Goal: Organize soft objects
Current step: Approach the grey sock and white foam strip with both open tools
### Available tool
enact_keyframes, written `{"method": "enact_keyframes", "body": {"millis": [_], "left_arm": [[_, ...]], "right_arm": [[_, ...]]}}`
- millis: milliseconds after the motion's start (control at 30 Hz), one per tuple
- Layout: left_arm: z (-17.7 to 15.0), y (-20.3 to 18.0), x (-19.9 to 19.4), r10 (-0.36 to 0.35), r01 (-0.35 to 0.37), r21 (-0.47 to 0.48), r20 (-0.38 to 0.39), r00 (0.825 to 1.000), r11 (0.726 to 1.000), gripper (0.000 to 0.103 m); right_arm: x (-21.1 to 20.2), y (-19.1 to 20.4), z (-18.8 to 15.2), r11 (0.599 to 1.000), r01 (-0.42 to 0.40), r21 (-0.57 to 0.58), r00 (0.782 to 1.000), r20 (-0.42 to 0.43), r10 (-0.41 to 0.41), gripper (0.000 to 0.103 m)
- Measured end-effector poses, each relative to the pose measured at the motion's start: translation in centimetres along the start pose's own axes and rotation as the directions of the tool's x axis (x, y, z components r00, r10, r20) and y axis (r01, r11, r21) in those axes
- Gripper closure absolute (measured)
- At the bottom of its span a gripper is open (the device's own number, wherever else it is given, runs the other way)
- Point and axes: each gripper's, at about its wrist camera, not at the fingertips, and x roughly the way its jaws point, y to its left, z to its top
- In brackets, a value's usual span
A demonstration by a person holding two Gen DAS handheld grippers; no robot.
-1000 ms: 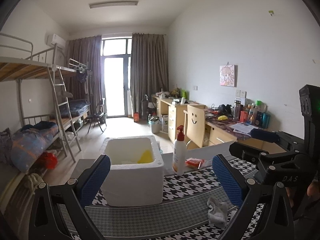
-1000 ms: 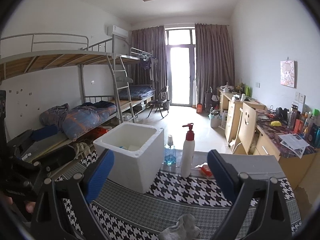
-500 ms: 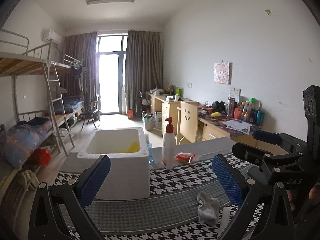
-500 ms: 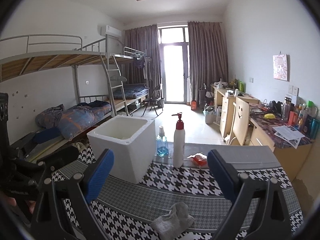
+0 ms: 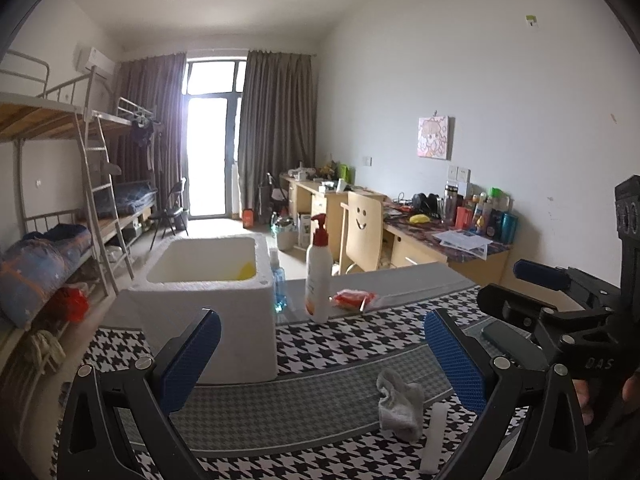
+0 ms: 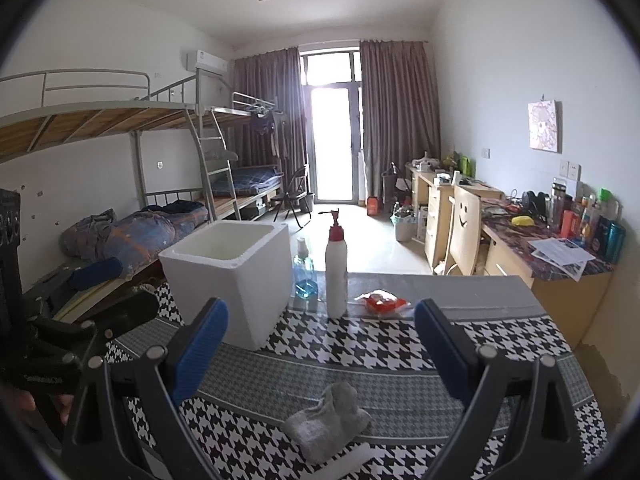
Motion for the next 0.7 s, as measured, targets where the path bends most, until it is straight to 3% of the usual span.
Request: {"method": "enact_keyframes", "body": {"millis": [700], "left_arm": [[-2.8, -2.0, 2.0, -0.064, 0.065, 0.012, -0.087, 0.994, 0.998, 0.001]], "right_arm": [[-0.7, -1.5, -3.1, 0.999, 0.026, 0.039, 0.999, -0.034, -0.024, 0.007]]}}
